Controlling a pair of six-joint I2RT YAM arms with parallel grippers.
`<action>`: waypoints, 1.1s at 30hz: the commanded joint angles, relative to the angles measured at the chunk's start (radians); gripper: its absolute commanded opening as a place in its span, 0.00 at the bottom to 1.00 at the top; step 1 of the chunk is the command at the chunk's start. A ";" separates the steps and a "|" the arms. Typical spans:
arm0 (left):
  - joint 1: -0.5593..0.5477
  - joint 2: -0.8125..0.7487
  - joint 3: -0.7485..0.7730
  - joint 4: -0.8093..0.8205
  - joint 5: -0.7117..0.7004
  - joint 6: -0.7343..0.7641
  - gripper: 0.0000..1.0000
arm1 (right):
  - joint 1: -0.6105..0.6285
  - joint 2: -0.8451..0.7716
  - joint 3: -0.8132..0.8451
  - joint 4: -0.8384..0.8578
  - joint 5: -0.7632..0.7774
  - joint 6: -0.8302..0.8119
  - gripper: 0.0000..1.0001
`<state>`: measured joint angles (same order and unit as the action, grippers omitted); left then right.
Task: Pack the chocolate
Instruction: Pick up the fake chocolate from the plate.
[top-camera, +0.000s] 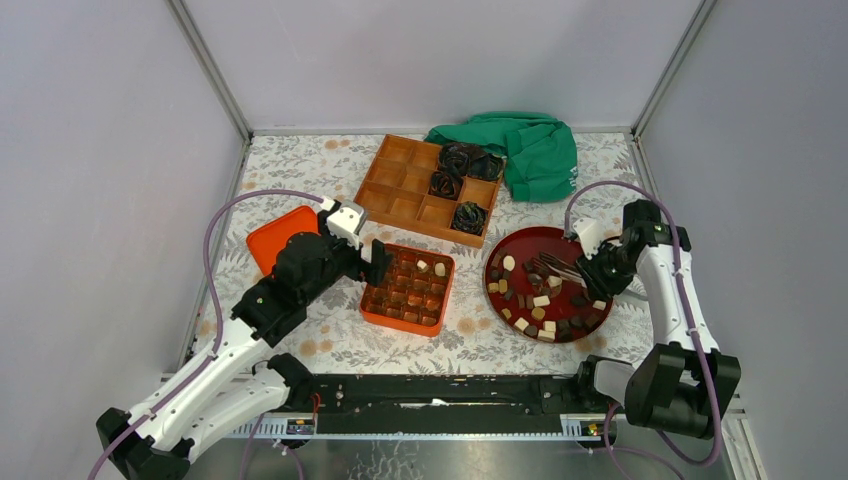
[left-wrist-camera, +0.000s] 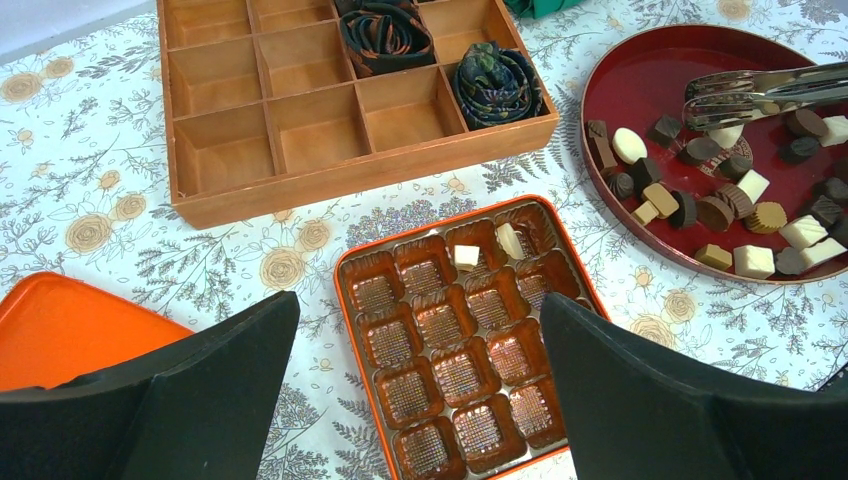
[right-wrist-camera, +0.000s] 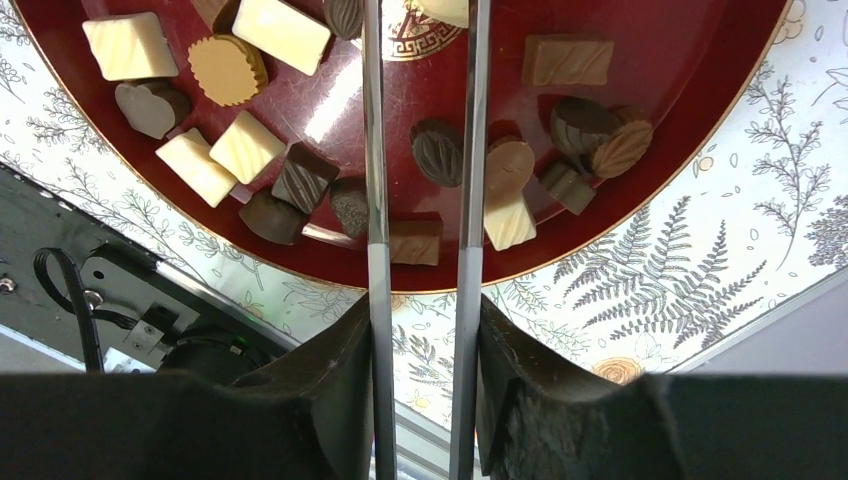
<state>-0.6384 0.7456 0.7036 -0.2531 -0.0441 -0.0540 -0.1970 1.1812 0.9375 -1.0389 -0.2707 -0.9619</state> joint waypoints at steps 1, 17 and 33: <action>0.008 -0.011 -0.007 0.064 0.013 -0.007 0.99 | -0.004 -0.004 0.054 -0.006 0.026 -0.034 0.41; 0.008 -0.019 -0.007 0.066 0.026 -0.010 0.99 | -0.004 0.009 0.056 -0.062 -0.005 -0.153 0.42; 0.008 -0.022 -0.007 0.067 0.028 -0.010 0.99 | -0.004 0.108 0.130 -0.052 -0.029 -0.133 0.47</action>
<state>-0.6384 0.7364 0.7025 -0.2527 -0.0223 -0.0551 -0.1974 1.2758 1.0111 -1.0863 -0.2760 -1.0992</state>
